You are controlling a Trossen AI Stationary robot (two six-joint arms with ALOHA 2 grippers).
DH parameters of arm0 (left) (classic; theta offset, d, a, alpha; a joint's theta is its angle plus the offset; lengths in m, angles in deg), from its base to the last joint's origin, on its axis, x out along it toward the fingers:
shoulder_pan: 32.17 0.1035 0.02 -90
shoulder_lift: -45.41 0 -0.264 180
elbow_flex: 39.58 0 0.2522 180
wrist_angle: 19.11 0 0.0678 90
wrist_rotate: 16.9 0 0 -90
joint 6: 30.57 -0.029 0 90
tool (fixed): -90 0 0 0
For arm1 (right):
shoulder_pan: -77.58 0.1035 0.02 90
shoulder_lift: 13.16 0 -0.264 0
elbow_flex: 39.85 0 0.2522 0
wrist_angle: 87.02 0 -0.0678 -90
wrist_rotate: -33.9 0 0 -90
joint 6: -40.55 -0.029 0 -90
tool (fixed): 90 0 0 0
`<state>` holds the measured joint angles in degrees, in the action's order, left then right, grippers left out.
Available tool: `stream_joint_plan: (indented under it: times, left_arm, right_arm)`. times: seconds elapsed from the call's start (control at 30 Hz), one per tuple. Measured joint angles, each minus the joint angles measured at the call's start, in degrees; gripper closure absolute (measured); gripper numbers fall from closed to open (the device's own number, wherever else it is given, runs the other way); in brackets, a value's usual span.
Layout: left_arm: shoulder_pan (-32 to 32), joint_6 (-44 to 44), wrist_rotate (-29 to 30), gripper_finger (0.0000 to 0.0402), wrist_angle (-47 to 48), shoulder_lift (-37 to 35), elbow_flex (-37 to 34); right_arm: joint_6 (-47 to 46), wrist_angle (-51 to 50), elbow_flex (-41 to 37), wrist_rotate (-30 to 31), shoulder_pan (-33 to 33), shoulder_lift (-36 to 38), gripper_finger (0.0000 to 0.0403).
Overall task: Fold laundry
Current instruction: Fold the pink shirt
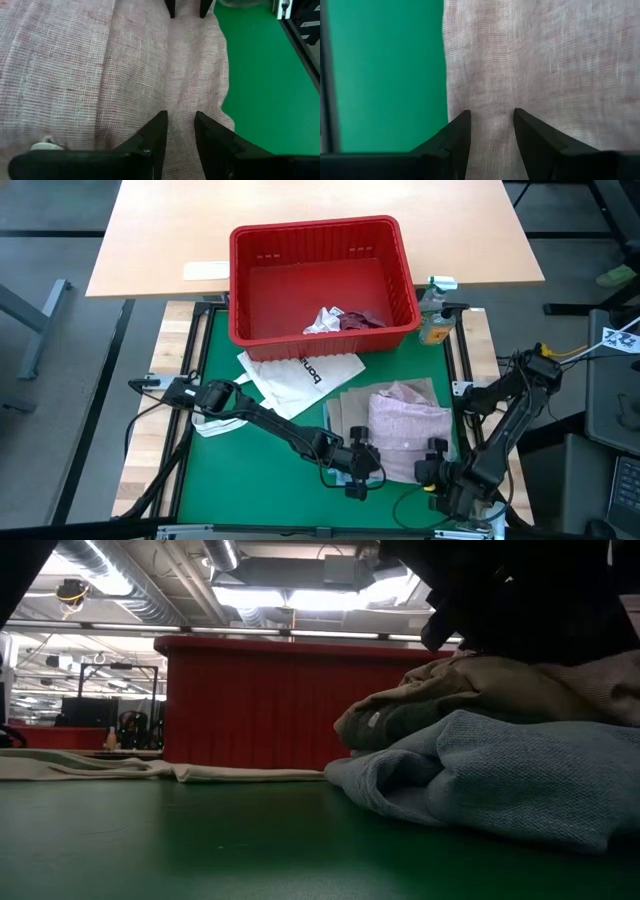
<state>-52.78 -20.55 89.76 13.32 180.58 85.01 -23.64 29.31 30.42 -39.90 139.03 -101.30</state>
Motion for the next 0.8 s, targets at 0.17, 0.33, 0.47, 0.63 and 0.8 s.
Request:
stream_joint_plan:
  times: [0.17,0.33,0.47,0.63,0.8]
  left_arm:
    - [-0.34,-0.04,-0.98,0.0306,0.22,-0.97,0.0]
    - [-0.48,-0.07,-1.11,0.0306,0.84,-2.7,-0.09]
    - [-0.35,-0.08,-0.99,0.0306,0.05,-4.69,-0.09]
    - [0.93,-0.52,-0.74,0.0306,-1.05,-5.92,-0.09]
    - [3.16,-0.63,-1.03,0.0306,-3.73,-5.99,-0.09]
  right_arm:
    - [-0.07,-1.84,1.78,-1.38,0.04,2.59,0.0251]
    - [-0.07,-8.68,7.82,-0.22,0.04,4.16,0.0251]
    - [-0.04,-16.8,13.36,4.1,0.09,4.35,0.0251]
    - [-0.07,-30.12,19.32,11.68,0.07,4.41,0.0251]
    - [0.07,-40.4,22.61,18.32,-0.16,4.99,0.0251]
